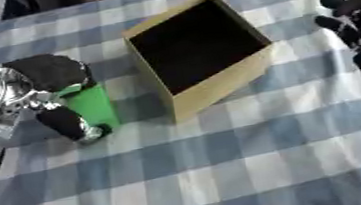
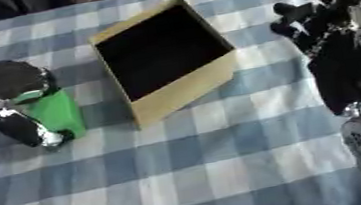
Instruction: Pick up objects on the table and place them in the box.
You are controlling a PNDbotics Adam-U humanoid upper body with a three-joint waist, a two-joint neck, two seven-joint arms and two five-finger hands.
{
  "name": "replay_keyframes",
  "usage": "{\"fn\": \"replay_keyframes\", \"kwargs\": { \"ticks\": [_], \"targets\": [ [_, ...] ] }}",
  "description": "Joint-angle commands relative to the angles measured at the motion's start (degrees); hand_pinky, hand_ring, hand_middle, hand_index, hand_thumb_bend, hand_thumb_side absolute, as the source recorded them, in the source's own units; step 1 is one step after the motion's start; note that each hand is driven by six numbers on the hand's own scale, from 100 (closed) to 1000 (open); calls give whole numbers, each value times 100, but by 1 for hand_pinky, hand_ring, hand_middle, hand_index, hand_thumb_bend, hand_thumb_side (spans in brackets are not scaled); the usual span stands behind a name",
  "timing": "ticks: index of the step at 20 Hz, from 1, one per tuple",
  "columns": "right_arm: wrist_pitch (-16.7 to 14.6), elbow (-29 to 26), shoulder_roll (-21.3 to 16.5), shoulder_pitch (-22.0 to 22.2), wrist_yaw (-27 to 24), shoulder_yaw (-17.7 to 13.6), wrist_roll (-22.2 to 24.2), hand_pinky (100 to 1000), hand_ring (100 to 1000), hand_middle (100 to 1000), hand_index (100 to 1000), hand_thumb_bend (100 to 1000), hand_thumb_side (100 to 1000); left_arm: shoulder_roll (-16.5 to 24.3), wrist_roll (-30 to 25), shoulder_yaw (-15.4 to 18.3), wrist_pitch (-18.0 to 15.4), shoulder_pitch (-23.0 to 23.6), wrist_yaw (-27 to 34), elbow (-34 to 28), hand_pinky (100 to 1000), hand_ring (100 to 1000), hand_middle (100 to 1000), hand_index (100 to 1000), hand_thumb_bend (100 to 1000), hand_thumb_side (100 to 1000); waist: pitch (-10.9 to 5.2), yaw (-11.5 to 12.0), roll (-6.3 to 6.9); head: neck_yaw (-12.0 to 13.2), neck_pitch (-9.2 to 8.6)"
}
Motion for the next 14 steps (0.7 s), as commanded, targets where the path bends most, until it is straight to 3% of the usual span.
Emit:
{"fn": "replay_keyframes", "kwargs": {
  "ticks": [1,7,14],
  "targets": [
    [26,-99,-44,-22,19,-43,-15,823,867,547,901,100,881,219,-163,138,-77,-58,170,-226,541,554,513,612,100,570,-162,15,48,-14,37],
    [14,-99,-45,-16,22,-55,-17,823,867,547,900,100,881,293,-184,346,-43,-87,435,-615,544,547,508,619,100,499,-168,34,39,-23,-5],
    [-98,-99,-130,-111,-34,-80,4,821,865,549,899,100,886,529,237,753,425,-457,818,-1087,563,551,512,634,100,408,-109,-56,32,2,-159]
  ]
}}
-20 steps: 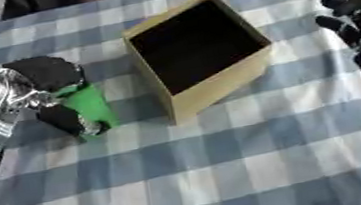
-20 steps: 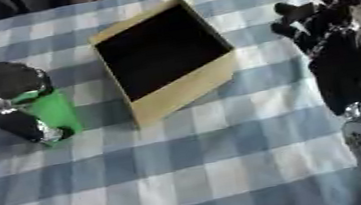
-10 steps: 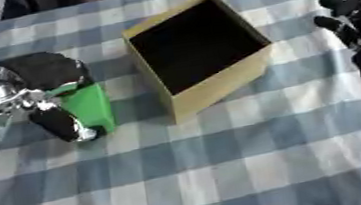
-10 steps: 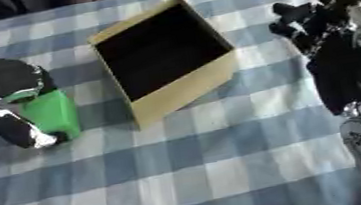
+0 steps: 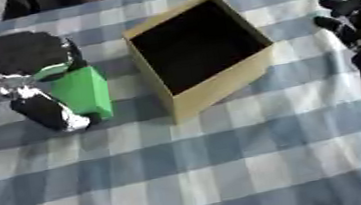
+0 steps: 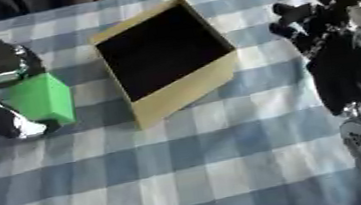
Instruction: Pick up objects on the table and place them in the box.
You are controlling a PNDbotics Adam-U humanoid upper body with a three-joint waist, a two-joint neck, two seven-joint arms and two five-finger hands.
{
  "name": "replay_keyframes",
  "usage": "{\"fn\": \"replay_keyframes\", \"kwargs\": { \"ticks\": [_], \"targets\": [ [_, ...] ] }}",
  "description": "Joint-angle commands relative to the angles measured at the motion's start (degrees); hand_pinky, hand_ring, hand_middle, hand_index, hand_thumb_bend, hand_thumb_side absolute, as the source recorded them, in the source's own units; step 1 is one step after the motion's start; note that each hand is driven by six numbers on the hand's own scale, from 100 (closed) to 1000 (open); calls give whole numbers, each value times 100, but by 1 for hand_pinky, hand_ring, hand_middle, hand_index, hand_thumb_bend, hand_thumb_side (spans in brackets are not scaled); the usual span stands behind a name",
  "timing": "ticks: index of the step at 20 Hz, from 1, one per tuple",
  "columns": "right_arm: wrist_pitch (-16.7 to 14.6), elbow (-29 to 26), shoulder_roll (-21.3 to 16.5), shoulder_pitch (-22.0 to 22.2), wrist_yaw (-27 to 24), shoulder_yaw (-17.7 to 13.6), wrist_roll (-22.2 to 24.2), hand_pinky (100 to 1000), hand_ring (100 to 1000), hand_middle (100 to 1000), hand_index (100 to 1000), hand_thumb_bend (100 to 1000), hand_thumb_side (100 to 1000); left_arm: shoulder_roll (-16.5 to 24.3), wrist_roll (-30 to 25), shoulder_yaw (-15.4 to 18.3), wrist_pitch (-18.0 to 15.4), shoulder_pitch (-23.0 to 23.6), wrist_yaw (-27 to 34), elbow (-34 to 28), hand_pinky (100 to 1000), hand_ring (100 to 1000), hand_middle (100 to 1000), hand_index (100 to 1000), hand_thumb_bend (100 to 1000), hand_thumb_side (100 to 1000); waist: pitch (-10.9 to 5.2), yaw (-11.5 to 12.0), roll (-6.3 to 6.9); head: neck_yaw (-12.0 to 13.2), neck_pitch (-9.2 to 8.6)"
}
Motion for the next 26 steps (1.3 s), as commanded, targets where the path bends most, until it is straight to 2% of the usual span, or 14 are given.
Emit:
{"fn": "replay_keyframes", "kwargs": {
  "ticks": [1,6,11,17,26],
  "targets": [
    [-93,-99,-161,-124,-55,-69,22,820,865,551,898,100,889,288,253,208,199,-293,120,-215,561,549,508,625,100,390,-95,-45,33,20,-122],
    [-287,-99,-334,-312,-236,-85,114,816,862,556,896,100,896,262,758,200,395,-685,8,-39,557,541,498,617,100,367,-43,-239,53,101,-257],
    [-345,-99,-383,-423,-369,-88,193,815,862,556,895,100,898,-50,1127,181,449,-1056,-402,333,555,531,489,607,100,358,-1,-431,75,225,-370],
    [-391,-99,-413,-515,-439,-71,263,814,861,557,895,100,891,-544,1615,134,513,-1300,-726,969,542,516,478,597,100,361,53,-583,74,291,-355],
    [-354,-99,-322,-584,-483,-58,285,814,861,556,895,100,896,-1020,1994,13,439,-1400,-687,1595,537,507,466,601,100,375,107,-709,54,345,-375]
  ]
}}
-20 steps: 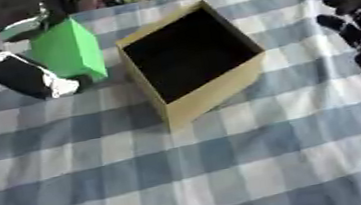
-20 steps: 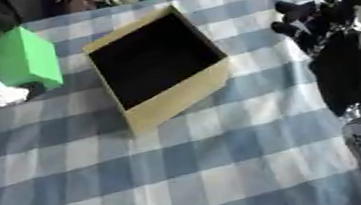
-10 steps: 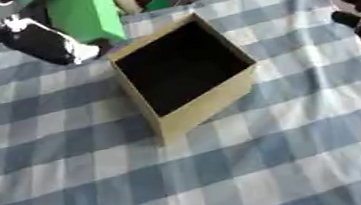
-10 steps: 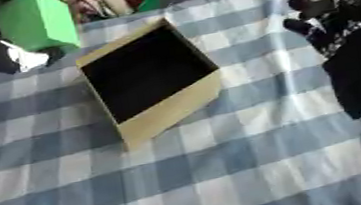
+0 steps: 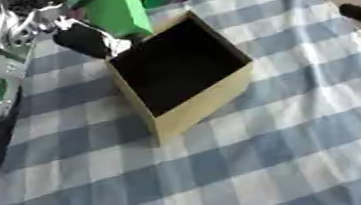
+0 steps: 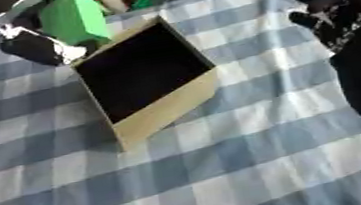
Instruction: Pick up objects on the table and place them in the box.
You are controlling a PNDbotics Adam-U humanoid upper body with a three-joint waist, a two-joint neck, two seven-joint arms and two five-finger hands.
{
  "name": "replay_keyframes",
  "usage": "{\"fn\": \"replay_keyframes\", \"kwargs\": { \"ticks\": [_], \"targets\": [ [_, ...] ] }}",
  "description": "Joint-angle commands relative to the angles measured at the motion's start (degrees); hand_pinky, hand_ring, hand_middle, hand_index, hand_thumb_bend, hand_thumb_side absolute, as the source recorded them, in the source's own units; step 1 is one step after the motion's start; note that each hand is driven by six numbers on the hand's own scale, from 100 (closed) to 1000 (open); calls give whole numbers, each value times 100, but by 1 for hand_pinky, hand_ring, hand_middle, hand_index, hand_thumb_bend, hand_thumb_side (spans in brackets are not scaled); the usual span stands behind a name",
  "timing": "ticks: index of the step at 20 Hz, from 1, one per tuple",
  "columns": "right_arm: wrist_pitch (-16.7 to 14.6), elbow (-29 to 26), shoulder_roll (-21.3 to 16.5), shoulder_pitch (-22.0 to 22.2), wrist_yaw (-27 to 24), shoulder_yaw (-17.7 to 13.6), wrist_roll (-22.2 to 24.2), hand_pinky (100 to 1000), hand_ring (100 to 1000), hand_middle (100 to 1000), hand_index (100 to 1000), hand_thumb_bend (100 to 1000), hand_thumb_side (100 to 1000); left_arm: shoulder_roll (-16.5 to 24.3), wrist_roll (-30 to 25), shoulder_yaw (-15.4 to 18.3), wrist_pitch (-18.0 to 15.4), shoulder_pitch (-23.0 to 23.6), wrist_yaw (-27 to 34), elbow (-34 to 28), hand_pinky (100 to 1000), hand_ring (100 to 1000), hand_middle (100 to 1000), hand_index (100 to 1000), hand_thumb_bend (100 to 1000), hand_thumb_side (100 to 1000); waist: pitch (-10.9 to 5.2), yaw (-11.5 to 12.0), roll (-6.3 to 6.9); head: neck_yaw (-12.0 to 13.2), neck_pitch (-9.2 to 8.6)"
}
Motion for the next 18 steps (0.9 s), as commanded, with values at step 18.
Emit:
{"fn": "replay_keyframes", "kwargs": {
  "ticks": [18],
  "targets": [
    [78,-99,63,-121,-91,-34,-14,814,861,555,893,100,890,-551,304,-273,-260,7,61,1002,570,563,525,689,100,446,-18,-126,32,34,-40]
  ]
}}
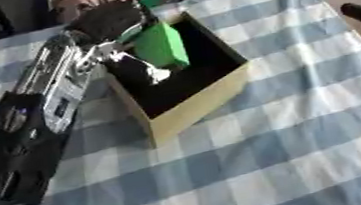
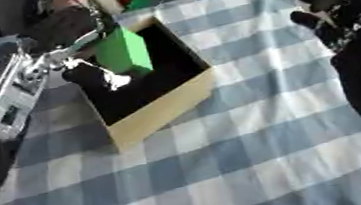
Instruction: Pick up objects on the table and place them in the box.
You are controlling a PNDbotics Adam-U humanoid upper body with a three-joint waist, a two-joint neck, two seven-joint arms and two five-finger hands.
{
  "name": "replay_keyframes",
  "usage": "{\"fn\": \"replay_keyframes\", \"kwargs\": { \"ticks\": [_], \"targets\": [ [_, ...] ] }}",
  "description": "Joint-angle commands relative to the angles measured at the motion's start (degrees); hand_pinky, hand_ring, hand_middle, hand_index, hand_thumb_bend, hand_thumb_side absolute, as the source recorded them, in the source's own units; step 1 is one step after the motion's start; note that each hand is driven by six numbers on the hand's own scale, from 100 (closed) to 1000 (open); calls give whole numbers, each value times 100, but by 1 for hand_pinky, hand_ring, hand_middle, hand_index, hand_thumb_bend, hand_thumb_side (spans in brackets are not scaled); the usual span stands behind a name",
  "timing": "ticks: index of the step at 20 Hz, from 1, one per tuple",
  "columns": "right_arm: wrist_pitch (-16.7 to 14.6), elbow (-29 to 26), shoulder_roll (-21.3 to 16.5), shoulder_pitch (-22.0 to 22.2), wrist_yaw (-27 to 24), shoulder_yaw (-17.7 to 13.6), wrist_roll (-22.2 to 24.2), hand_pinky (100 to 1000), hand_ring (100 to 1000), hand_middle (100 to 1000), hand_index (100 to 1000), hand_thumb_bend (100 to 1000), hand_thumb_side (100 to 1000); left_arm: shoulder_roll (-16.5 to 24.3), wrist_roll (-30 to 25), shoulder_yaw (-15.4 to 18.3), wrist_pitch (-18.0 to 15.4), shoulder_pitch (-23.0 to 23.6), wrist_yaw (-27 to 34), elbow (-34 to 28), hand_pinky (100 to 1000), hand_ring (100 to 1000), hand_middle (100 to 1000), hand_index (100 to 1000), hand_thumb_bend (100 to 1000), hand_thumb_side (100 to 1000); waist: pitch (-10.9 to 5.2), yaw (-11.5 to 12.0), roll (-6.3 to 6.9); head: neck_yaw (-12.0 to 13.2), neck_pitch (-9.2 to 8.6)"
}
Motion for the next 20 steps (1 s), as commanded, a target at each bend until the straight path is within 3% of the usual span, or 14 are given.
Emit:
{"fn": "replay_keyframes", "kwargs": {
  "ticks": [1,4,8,9,11,14,20],
  "targets": [
    [18,-99,-51,-48,-11,-35,-7,814,861,555,893,100,890,4,-137,-4,-28,-61,-201,44,574,569,532,700,100,455,-38,-14,33,-10,-31],
    [24,-99,-38,-41,-3,-36,-11,814,861,554,893,100,889,-30,-275,-15,-89,-39,-422,126,627,650,616,816,118,530,-40,-21,38,-17,-29],
    [39,-99,-21,-27,11,-37,-20,813,861,553,892,100,887,-49,-412,-36,-282,-16,-641,155,703,764,733,908,321,588,-41,-19,46,-23,-20],
    [43,-99,-15,-26,14,-37,-22,813,861,553,891,100,887,-50,-410,-34,-318,-10,-700,149,714,778,742,917,339,590,-41,-17,46,-24,-19],
    [53,-99,-5,-21,18,-34,-25,813,861,552,890,100,886,-51,-340,-18,-345,-4,-816,133,751,817,768,944,460,659,-44,-13,48,-19,-14],
    [63,-99,7,-22,15,-34,-31,813,861,552,890,100,886,-49,-155,15,-277,2,-982,111,776,839,794,963,540,720,-51,-11,50,-30,-15],
    [99,-99,35,-10,16,-30,-43,813,861,551,890,100,883,-59,275,90,-37,8,-1000,-2,794,844,804,978,591,760,-66,-2,48,-36,-11]
  ]
}}
